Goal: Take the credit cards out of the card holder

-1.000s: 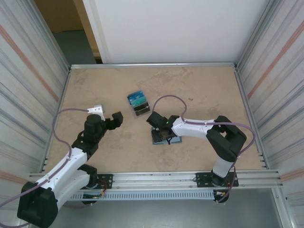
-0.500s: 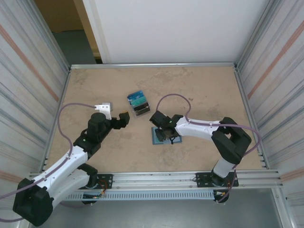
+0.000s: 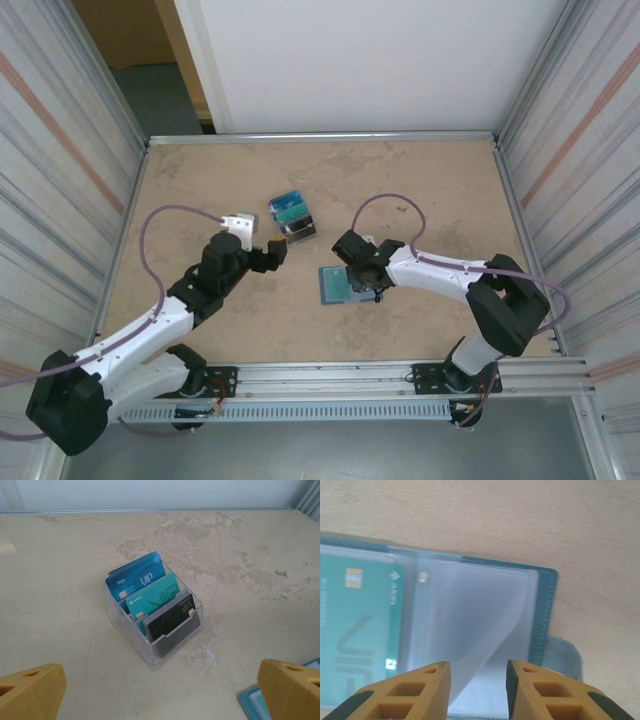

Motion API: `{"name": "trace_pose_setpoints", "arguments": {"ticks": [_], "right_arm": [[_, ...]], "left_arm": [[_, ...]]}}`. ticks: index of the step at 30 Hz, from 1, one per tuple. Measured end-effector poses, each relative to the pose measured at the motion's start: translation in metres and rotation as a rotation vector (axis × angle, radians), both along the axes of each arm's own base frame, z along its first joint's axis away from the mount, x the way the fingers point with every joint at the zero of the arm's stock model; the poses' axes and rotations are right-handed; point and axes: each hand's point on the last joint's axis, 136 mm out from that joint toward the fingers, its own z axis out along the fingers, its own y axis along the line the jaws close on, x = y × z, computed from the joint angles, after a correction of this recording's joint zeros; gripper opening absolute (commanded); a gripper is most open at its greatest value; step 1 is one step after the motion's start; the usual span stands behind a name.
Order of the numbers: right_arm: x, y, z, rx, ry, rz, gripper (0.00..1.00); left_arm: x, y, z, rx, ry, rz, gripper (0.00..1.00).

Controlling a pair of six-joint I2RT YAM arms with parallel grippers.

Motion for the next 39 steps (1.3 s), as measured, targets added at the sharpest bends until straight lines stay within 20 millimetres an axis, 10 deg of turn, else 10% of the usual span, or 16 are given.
{"name": "trace_pose_setpoints", "arguments": {"ticks": [18,28,39], "right_arm": [[0.006,-0.052,0.045,0.230,-0.081,-0.239,0.40],[0.002,-0.013,0.068,0.536,-0.024,-0.156,0.43],[-0.001,0.015,0.027,0.532,0.126,-0.114,0.34]], "left_arm": [[-0.021,-0.064,-0.042,0.233,0.077,-0.198,0.99],[-0.045,-0.091,-0.084,0.309,0.164,-0.308,0.99],[-0.053,-0.097,-0.125,0.388,0.237,-0.338,0.99]]}}
